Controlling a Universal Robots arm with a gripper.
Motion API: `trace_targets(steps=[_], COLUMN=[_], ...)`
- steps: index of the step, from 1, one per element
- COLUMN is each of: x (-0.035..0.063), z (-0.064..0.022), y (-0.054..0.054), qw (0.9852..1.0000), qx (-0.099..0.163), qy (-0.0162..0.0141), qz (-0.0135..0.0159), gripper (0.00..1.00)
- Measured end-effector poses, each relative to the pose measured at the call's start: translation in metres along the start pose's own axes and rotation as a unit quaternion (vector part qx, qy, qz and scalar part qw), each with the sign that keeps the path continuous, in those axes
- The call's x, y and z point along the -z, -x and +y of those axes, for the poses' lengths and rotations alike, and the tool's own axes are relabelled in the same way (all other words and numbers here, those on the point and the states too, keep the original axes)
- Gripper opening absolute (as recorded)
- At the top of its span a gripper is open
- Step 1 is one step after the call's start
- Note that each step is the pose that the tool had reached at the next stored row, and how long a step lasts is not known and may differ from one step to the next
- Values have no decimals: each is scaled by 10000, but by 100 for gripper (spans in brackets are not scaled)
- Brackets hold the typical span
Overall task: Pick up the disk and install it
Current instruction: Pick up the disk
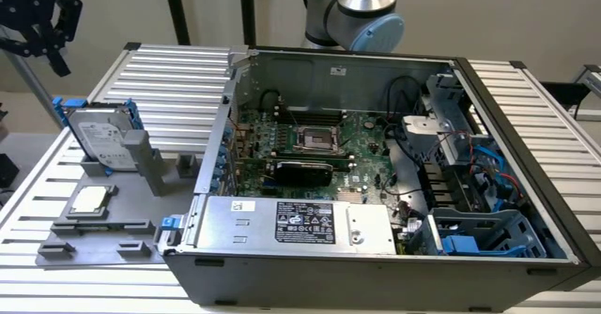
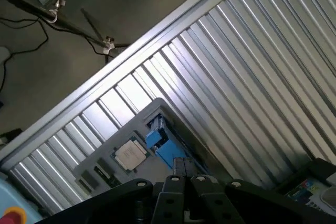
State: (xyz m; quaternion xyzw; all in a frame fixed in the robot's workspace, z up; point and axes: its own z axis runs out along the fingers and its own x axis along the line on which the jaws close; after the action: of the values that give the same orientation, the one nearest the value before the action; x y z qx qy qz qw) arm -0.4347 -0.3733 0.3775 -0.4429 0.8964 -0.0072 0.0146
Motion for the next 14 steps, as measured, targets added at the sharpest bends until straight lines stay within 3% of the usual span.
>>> trace_targets(steps=[4, 7, 11, 14], x=[-8, -14, -22, -28], z=[0, 1, 1, 1], y=[0, 0, -1, -1], qw=[9993, 9980, 9950, 9919], qx=[368, 637, 1001, 1268], qy=[7, 12, 20, 25], qz=[-9, -17, -26, -33], gripper=[11, 11, 11, 11])
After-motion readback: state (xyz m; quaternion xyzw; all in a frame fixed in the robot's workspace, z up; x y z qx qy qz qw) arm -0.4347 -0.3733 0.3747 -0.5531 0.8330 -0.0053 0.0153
